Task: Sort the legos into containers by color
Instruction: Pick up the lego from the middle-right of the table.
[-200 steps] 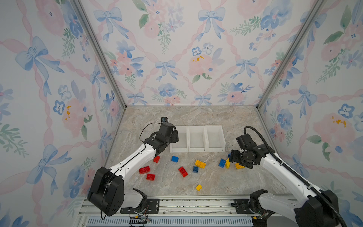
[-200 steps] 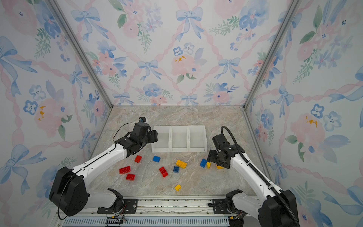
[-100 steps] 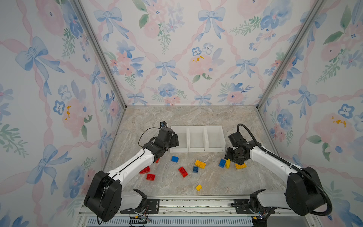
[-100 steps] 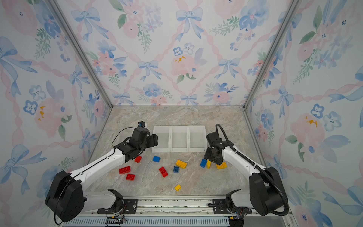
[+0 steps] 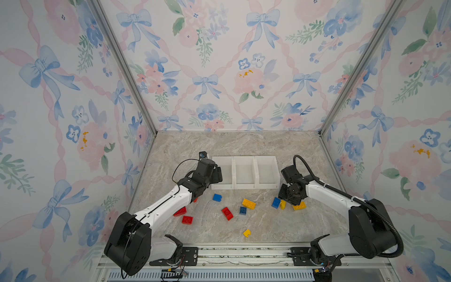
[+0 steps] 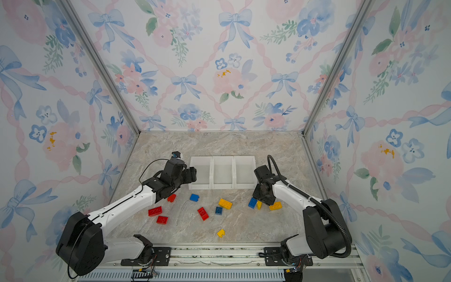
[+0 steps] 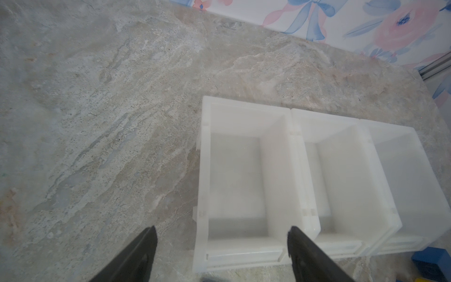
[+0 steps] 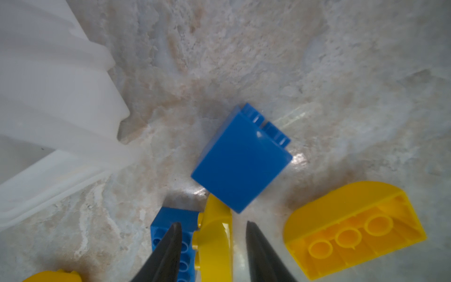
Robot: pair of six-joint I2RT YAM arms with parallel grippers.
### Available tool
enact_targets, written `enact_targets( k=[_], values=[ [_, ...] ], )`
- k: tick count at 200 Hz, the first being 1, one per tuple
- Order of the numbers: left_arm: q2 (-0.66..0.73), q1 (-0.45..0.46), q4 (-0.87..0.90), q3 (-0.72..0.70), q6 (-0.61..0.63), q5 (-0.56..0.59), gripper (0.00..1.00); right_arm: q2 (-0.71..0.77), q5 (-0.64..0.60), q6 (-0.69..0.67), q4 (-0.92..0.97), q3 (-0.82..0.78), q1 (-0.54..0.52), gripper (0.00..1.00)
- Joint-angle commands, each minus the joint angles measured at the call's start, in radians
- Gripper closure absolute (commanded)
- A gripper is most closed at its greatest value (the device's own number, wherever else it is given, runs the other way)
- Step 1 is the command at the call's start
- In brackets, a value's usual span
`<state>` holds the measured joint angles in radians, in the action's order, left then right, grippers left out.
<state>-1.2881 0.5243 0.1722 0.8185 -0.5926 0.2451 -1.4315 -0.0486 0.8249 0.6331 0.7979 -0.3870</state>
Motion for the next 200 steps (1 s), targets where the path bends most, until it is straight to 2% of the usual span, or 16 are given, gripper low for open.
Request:
enact_targets(
  k=[1,67,137,168,200],
  values=[
    [0.016,0.006,-0.01,-0.016,-0.017,-0.004,0.14,-0.023,-0.009,0.022,-0.003,-0.023,0.002,0.54],
    [0.021,0.008,-0.011,-0.019,-0.023,0.002,0.13,-0.049,-0.01,0.029,-0.036,-0.05,0.015,0.64],
    [0.026,0.011,-0.01,-0.026,-0.026,0.006,0.12,0.031,-0.01,0.014,0.037,-0.046,0.005,0.94],
    [0.048,0.013,-0.011,-0.05,-0.034,0.005,0.11,0.134,-0.039,-0.014,0.147,0.001,-0.049,0.98],
    [0.082,0.013,-0.019,-0.087,-0.038,-0.011,0.1,0.185,-0.073,-0.085,0.225,0.12,-0.107,0.98]
  ],
)
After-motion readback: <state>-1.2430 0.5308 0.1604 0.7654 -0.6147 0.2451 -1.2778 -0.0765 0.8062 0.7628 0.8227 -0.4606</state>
